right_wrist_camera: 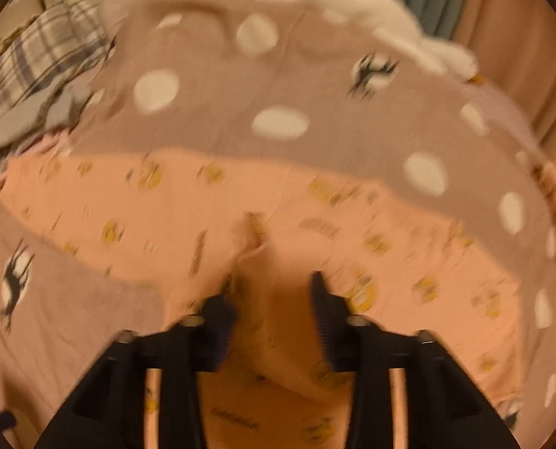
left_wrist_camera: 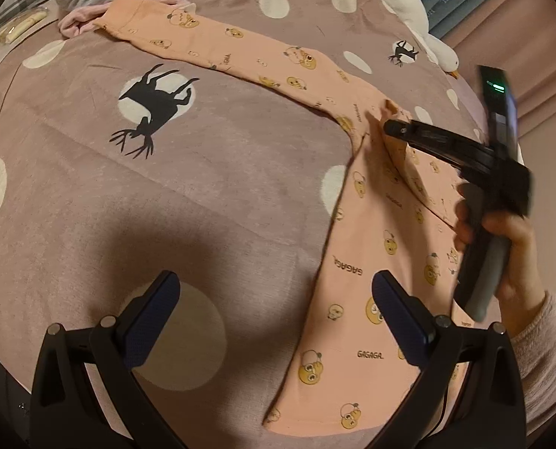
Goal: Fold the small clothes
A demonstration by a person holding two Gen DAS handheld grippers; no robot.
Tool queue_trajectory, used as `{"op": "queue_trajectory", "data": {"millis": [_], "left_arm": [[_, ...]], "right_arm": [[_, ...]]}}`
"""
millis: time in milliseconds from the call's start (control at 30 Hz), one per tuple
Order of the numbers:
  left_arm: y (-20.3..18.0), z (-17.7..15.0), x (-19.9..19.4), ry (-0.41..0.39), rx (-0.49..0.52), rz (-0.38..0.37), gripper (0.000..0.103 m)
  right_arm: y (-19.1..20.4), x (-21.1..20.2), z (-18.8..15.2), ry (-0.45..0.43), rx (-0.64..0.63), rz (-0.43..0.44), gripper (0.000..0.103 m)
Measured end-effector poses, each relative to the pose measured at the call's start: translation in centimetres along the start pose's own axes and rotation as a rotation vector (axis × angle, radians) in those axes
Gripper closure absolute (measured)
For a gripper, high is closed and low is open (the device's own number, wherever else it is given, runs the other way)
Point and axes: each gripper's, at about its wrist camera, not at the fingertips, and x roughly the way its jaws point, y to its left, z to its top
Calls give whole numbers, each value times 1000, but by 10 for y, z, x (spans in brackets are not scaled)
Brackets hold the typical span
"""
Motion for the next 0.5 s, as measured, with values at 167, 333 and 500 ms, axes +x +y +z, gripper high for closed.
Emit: {"op": "queue_trajectory", "data": {"millis": [167, 333, 500], "left_arm": [[-8, 3, 4, 3, 13, -27, 0], [-39, 20, 9, -20, 70, -111, 0], [-83, 52, 22, -33, 120, -232, 0]], "right_arm": [[-35, -48, -8, -116, 99, 246, 46], [-117, -82, -31, -207, 314, 263, 44], [-193, -88, -83, -216, 570, 327, 44]]}}
